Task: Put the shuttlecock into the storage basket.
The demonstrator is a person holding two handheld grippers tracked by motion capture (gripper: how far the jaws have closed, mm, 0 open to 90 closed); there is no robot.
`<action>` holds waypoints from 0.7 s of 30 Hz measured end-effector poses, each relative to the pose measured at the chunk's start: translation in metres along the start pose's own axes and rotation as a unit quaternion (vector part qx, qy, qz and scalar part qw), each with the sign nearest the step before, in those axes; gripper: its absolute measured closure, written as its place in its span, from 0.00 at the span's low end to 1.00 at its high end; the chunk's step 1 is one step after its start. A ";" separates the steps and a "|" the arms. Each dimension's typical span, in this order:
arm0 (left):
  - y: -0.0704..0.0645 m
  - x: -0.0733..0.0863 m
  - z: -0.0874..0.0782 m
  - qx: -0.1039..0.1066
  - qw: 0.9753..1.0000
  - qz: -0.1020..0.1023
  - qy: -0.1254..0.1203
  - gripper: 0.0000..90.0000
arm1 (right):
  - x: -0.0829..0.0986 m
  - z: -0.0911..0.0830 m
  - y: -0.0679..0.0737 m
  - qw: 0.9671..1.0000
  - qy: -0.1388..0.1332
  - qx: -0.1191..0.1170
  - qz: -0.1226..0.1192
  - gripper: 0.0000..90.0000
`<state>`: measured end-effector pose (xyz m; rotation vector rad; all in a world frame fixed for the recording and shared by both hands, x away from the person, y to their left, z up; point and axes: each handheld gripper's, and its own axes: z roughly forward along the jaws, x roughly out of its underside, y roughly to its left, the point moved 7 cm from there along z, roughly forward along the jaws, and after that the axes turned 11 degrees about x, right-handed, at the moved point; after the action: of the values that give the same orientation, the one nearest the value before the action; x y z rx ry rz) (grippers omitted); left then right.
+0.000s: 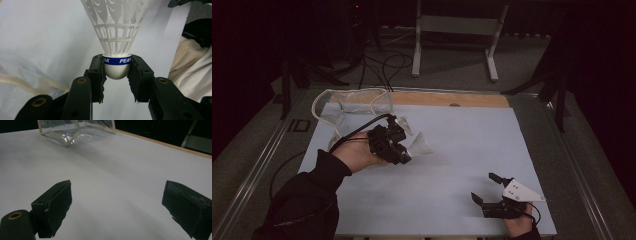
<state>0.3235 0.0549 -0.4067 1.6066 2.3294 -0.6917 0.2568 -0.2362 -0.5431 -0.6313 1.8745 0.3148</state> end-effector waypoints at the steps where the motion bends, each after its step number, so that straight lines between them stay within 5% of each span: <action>1: 0.001 0.001 -0.002 0.000 1.000 -0.003 -0.002 0.74 | 0.000 0.000 0.000 1.000 0.000 0.000 0.000 0.10; 21: 0.023 0.027 -0.047 -0.039 0.998 -0.049 -0.032 0.74 | 0.000 0.001 0.000 1.000 0.000 -0.002 -0.002 0.10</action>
<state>0.3384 0.1073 -0.3836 1.4255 2.3714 -0.6537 0.2569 -0.2358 -0.5438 -0.6376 1.8737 0.3151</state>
